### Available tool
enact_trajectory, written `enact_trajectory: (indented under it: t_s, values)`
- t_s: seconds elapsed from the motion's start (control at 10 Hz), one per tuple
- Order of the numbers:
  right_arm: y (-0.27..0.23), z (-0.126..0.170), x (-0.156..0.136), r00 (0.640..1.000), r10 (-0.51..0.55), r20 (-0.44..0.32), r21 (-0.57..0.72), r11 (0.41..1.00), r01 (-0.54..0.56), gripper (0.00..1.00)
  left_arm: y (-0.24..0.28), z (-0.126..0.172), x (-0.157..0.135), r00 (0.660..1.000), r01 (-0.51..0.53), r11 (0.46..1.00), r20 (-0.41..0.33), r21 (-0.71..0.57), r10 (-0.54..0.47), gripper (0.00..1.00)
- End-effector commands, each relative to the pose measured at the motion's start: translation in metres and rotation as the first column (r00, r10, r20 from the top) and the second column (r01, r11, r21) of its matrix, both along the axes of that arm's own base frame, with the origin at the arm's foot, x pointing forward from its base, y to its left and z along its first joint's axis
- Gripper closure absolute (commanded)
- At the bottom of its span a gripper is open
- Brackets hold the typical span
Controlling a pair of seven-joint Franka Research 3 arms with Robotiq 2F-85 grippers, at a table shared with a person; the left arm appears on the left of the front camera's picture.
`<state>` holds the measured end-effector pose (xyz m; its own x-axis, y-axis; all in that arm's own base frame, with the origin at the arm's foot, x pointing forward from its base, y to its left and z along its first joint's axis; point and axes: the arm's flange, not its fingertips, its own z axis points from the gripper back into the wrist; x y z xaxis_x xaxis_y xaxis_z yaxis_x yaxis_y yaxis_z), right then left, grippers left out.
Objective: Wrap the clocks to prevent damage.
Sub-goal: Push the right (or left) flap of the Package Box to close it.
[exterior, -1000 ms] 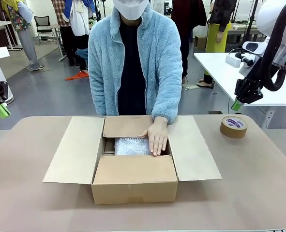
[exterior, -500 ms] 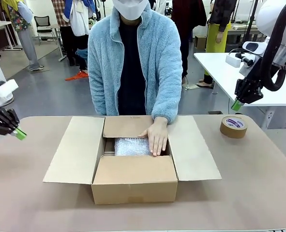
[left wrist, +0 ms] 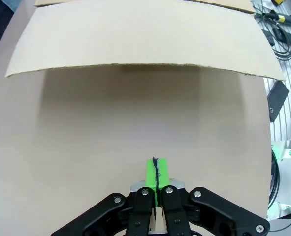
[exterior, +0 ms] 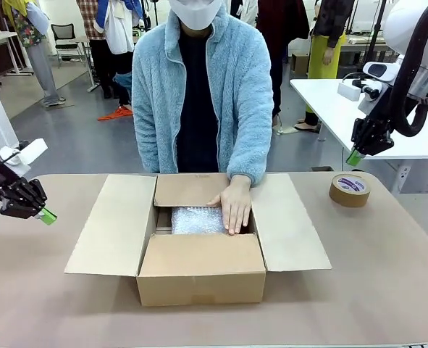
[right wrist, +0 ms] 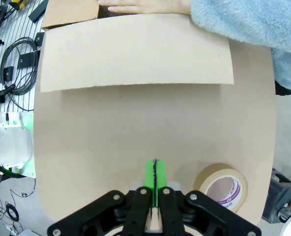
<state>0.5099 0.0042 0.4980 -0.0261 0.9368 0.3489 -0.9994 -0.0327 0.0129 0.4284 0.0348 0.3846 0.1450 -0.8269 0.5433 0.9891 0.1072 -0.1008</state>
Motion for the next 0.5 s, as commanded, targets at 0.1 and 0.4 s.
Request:
enact_trajectory:
  t_s: [0.1, 0.4]
  values:
    - [-0.002, -0.001, 0.000, 1.000, 0.003, 0.002, 0.001, 1.000, -0.003, 0.99, 0.005, 0.004, 0.000, 1.000, -0.009, 1.000, 0.008, -0.004, 0.009, 1.00]
    - [-0.002, -0.001, 0.000, 1.000, 0.003, 0.002, 0.001, 1.000, -0.003, 0.99, -0.021, -0.026, 0.022, 0.999, -0.015, 0.999, 0.037, -0.052, 0.017, 1.00]
